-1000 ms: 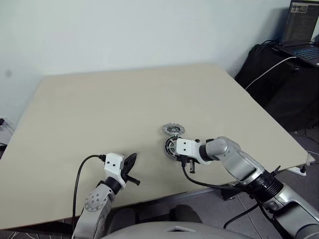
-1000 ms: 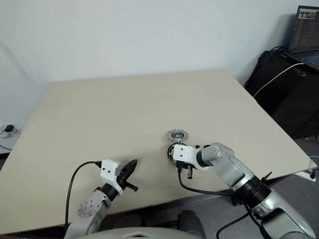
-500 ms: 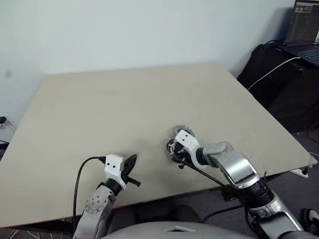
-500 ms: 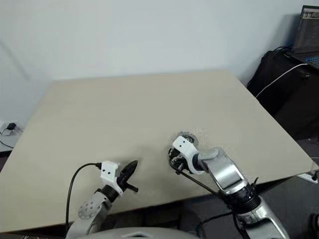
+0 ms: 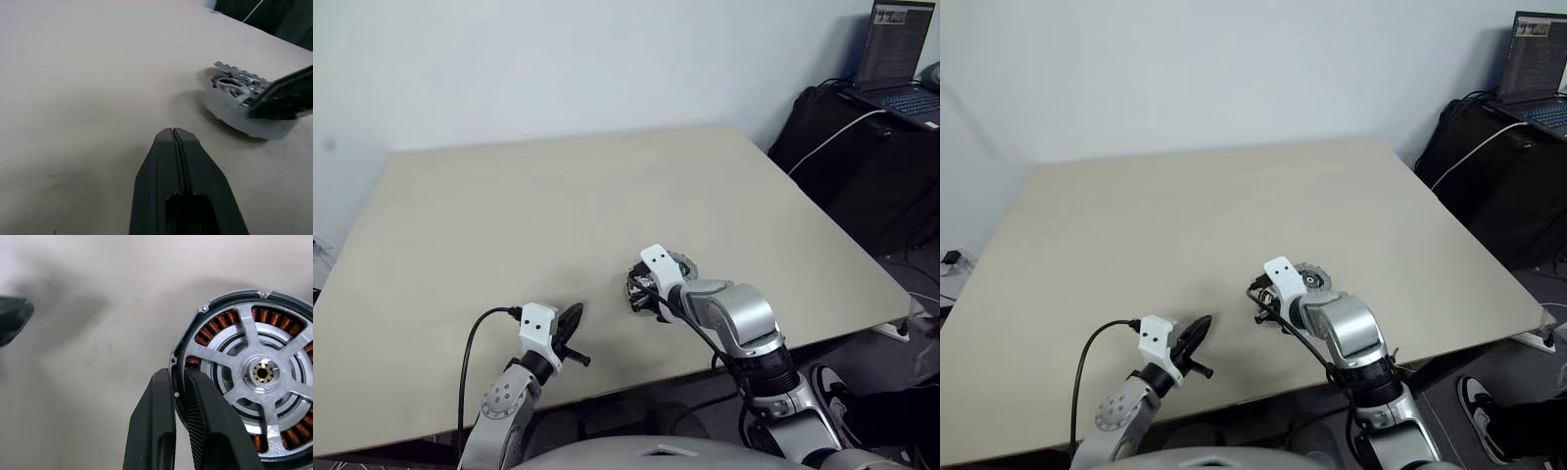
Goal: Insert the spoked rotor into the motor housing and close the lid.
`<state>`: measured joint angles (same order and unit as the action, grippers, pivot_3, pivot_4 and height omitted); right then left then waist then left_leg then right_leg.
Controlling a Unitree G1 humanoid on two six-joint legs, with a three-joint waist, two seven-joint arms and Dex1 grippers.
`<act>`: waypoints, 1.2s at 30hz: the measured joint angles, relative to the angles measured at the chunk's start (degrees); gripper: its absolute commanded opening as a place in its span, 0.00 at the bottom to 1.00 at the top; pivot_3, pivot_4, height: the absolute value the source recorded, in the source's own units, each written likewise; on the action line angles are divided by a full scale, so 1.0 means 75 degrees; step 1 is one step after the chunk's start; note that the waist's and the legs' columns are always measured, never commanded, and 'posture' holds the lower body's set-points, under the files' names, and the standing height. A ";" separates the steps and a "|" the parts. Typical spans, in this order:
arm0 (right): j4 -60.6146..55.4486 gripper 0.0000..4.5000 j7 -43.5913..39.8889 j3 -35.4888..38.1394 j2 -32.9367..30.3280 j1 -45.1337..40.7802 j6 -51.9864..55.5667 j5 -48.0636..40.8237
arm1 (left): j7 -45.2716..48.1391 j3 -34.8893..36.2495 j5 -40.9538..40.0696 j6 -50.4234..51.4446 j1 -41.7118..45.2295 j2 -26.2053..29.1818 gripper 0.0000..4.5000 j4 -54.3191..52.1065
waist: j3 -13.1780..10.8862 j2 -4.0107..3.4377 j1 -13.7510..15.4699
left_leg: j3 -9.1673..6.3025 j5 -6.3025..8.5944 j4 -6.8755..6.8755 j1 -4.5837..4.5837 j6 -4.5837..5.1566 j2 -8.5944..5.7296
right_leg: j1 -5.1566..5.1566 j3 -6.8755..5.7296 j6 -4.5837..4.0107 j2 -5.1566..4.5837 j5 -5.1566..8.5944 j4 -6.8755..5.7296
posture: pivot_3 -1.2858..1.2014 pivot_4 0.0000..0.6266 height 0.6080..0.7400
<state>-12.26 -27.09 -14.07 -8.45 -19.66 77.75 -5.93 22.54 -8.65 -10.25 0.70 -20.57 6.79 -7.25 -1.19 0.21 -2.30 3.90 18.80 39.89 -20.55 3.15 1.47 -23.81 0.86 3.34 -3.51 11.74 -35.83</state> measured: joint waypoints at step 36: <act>0.0489 0.38 -0.4401 -0.2868 -0.4428 -0.0291 -0.7490 0.1926 | 0.0056 0.0000 -0.0007 0.0001 -0.0010 0.0007 0.00 0.0002 | -0.0021 -0.0007 0.0167 | -0.0017 0.0007 0.0000 -0.0029 0.0016 -0.0026 | 0.0018 -0.0003 -0.0006 -0.0002 0.0013 0.0014 | 0.52 0.00 1.00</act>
<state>-8.59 -60.10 -35.58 -41.66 -21.84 21.58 8.52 22.96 -8.65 -10.30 0.71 -20.65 6.85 -7.24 -1.35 0.15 -1.04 3.77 18.85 39.89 -20.77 3.27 1.27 -23.68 0.83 3.30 -3.53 11.84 -35.73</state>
